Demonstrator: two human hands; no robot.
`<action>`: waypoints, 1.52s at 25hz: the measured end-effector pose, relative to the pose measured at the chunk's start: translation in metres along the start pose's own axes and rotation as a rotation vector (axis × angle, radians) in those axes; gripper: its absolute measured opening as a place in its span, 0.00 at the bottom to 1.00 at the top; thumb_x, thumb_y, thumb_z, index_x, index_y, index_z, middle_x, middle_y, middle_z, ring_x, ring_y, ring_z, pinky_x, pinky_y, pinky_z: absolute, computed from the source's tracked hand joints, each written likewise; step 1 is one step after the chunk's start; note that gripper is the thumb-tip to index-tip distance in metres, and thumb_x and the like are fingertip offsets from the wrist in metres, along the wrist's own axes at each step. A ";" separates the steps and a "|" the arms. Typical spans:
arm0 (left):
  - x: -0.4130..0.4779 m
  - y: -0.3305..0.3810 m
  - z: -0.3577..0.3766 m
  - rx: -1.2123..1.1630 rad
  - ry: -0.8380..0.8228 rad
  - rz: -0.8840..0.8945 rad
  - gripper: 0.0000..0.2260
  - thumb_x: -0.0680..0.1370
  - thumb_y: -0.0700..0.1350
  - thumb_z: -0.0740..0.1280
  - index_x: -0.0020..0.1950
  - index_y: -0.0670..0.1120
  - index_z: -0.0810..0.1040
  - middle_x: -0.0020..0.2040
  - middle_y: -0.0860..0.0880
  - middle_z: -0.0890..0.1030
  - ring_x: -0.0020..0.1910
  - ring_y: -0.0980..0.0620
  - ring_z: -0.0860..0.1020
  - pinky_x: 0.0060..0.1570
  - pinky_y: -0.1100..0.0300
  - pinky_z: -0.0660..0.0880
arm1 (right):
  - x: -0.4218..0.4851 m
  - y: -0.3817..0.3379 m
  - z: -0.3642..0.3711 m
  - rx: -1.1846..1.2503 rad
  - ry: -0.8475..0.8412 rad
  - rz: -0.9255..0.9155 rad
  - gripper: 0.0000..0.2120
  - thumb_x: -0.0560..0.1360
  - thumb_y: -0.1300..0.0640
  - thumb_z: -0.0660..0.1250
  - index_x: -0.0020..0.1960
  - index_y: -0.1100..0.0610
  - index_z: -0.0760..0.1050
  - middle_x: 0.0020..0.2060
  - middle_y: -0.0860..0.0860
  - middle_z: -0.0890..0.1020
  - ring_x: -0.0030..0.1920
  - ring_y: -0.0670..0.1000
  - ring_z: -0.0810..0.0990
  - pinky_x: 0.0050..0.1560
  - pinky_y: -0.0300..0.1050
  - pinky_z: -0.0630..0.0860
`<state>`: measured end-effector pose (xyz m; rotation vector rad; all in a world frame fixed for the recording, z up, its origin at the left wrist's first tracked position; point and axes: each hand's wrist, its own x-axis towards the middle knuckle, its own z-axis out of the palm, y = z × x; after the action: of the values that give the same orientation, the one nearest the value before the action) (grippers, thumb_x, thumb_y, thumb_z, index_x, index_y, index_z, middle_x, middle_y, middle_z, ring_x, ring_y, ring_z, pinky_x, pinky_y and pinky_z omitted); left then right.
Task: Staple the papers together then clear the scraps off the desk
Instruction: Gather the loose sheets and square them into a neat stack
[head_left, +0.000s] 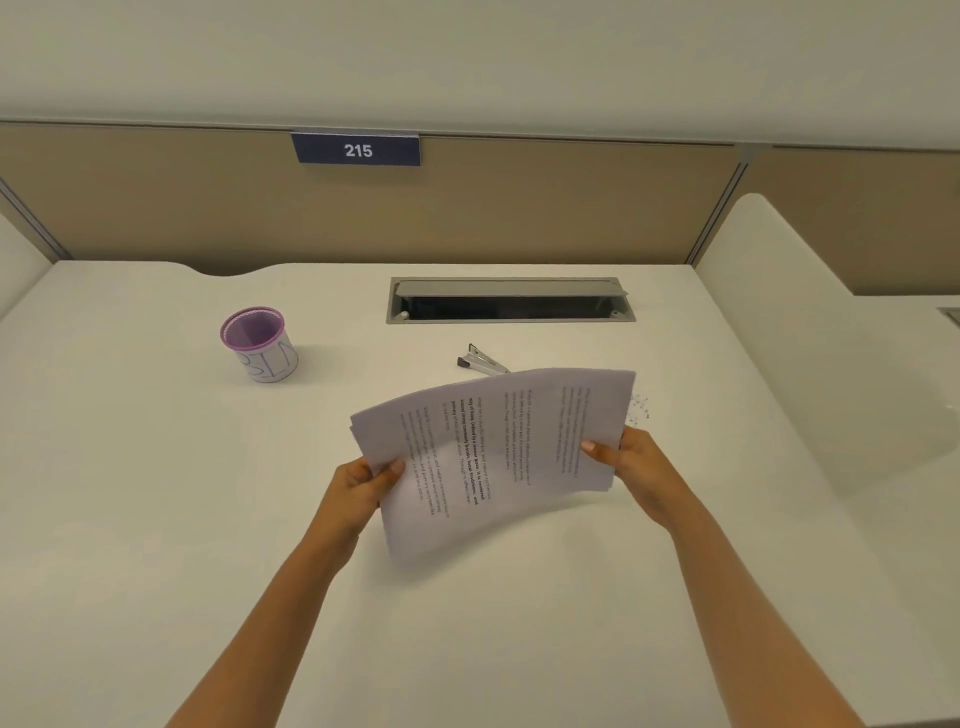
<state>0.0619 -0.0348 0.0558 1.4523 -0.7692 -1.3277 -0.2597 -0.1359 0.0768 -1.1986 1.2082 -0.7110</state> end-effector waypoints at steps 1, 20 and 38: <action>0.000 -0.003 0.002 -0.040 0.014 -0.032 0.10 0.80 0.41 0.65 0.59 0.43 0.81 0.53 0.44 0.86 0.52 0.45 0.84 0.56 0.50 0.78 | 0.001 -0.007 -0.003 -0.012 -0.001 -0.019 0.14 0.76 0.60 0.68 0.62 0.55 0.78 0.54 0.50 0.85 0.55 0.52 0.83 0.59 0.50 0.77; -0.018 -0.023 0.061 -0.666 0.097 -0.365 0.08 0.80 0.39 0.64 0.56 0.50 0.79 0.51 0.50 0.84 0.52 0.49 0.80 0.49 0.47 0.77 | -0.041 -0.007 0.083 0.562 0.106 -0.053 0.16 0.78 0.61 0.64 0.66 0.56 0.74 0.60 0.54 0.81 0.61 0.55 0.80 0.60 0.56 0.76; 0.012 0.061 0.028 -0.008 -0.194 0.250 0.13 0.78 0.43 0.67 0.63 0.45 0.79 0.58 0.48 0.84 0.56 0.47 0.82 0.52 0.58 0.80 | -0.024 -0.037 0.049 0.209 -0.056 -0.161 0.14 0.75 0.59 0.66 0.60 0.56 0.79 0.56 0.53 0.84 0.57 0.57 0.82 0.60 0.55 0.77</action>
<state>0.0467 -0.0716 0.1112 1.1876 -1.0355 -1.2871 -0.2134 -0.1096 0.1153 -1.1412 0.9732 -0.8950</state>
